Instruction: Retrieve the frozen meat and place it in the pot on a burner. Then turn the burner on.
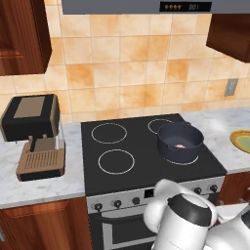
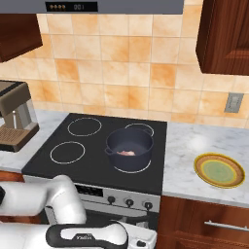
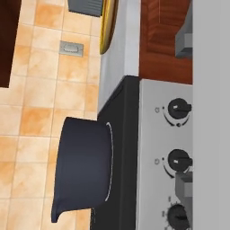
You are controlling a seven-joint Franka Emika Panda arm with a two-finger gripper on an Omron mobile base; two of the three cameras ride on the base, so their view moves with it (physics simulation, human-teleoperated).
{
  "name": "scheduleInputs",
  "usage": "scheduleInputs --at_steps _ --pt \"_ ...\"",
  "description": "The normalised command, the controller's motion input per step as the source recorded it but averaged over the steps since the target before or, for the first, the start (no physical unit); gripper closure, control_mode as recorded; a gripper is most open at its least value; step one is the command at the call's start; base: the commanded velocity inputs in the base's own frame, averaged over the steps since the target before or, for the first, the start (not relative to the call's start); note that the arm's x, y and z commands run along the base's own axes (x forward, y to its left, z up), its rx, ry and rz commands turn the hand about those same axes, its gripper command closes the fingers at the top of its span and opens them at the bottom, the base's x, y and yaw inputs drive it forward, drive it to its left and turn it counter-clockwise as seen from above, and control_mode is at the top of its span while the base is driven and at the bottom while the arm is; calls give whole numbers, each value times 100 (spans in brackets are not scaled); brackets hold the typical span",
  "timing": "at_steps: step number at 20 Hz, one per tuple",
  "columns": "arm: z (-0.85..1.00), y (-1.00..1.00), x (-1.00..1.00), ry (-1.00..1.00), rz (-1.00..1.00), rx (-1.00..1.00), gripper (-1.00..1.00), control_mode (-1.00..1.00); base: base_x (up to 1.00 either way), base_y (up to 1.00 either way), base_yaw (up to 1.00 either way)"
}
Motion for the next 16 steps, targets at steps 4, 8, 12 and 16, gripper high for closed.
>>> scheduleInputs --at_steps 4,8,12,16 --pt "-17 -1 10 -8 0 1 -100 -100 0 0 0" --pt "-24 -5 6 -3 0 2 -100 -100 0 0 0" --pt "-11 -19 1 0 1 1 -100 -100 0 0 0" --pt "0 -21 5 -1 6 1 -100 -100 0 0 0"
